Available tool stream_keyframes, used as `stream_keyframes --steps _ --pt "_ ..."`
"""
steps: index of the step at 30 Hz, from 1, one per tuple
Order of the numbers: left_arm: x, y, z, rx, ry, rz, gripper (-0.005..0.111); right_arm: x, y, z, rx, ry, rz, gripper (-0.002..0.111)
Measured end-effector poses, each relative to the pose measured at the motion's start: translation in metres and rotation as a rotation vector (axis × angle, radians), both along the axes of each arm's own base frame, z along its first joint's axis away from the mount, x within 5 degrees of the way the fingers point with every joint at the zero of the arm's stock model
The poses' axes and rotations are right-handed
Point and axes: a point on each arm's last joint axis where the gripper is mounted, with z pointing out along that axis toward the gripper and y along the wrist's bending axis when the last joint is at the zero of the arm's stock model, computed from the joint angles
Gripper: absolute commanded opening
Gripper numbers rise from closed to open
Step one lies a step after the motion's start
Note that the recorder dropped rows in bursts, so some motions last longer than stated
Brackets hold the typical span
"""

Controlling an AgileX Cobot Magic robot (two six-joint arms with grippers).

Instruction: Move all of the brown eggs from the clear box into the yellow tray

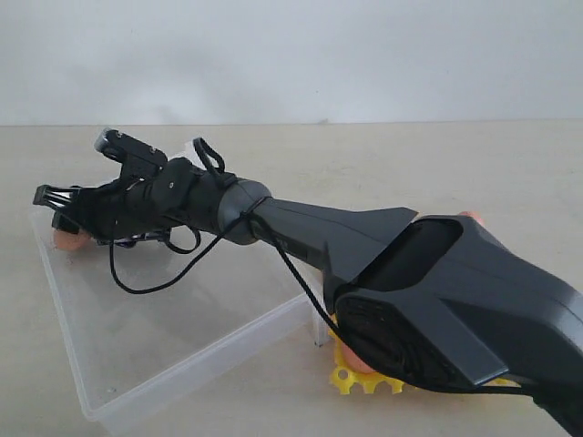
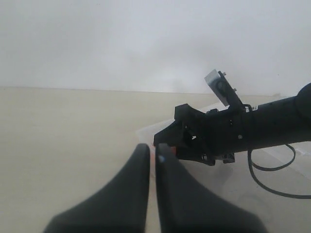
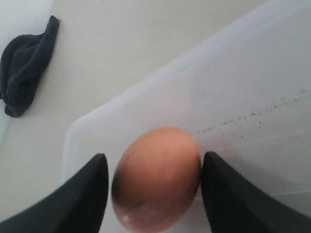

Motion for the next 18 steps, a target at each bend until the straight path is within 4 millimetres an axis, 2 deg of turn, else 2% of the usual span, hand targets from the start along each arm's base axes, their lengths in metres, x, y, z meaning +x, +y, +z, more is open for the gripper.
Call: stream_keyframes --steps 3,4,8,18 --pt "0.0 0.0 0.0 0.0 0.0 0.0 0.004 -0.0009 0.0011 -0.0014 -0.004 -0.008 0.023 0.05" --pt "0.0 0.0 0.0 0.0 0.0 0.0 0.004 -0.0008 0.0014 -0.0006 -0.005 -0.018 0.03 0.044" --pt "0.0 0.0 0.0 0.0 0.0 0.0 0.004 -0.0021 0.0021 -0.0029 -0.022 -0.038 0.062 0.0" --pt "0.0 0.0 0.0 0.0 0.0 0.0 0.004 -0.0046 0.0029 -0.0002 -0.031 -0.031 0.095 0.0"
